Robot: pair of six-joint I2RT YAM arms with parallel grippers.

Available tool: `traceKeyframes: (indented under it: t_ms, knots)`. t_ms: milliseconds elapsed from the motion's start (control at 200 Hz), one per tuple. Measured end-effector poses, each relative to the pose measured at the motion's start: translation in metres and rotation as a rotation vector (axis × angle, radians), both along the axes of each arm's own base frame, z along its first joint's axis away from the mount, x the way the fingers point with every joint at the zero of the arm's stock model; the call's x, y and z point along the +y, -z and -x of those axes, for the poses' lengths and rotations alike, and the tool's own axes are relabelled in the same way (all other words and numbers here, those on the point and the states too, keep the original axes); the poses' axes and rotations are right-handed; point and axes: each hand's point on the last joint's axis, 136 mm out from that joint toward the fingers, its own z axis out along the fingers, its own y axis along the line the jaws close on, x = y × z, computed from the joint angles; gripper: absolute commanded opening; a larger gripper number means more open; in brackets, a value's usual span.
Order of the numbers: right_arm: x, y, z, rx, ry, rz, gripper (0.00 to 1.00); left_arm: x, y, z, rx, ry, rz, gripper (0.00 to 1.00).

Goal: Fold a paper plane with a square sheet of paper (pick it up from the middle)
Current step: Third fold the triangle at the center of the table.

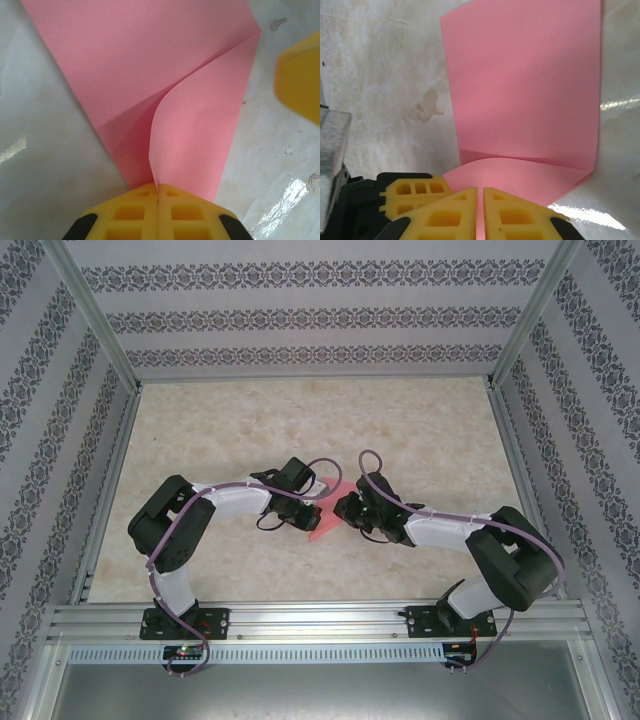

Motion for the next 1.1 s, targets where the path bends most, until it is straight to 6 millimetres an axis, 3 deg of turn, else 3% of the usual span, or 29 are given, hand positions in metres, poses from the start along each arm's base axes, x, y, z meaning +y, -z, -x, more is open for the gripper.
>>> traceKeyframes:
  t_ms: [360,525,649,829,899,1099]
  knots:
    - [0.014,0.015,-0.005,0.03,-0.023,0.004,0.11,0.0,0.0,0.0,0.0,0.0,-0.001,0.0]
    - [0.014,0.034,-0.006,0.064,-0.022,0.03,0.1,0.0,0.0,0.0,0.0,0.0,-0.001,0.0]
    - [0.018,0.034,-0.009,0.052,-0.022,0.015,0.09,0.001,0.0,0.0,0.0,-0.001,-0.005,0.01]
    - [0.022,0.034,-0.012,0.039,-0.015,0.001,0.08,0.002,-0.001,-0.001,0.003,-0.011,-0.013,0.09]
    - [0.022,0.034,-0.013,0.037,-0.012,0.0,0.08,0.004,-0.001,-0.002,0.004,-0.028,-0.03,0.16]
    - [0.023,0.034,-0.011,0.037,-0.016,0.004,0.09,0.016,-0.009,-0.004,0.012,-0.081,-0.06,0.23]
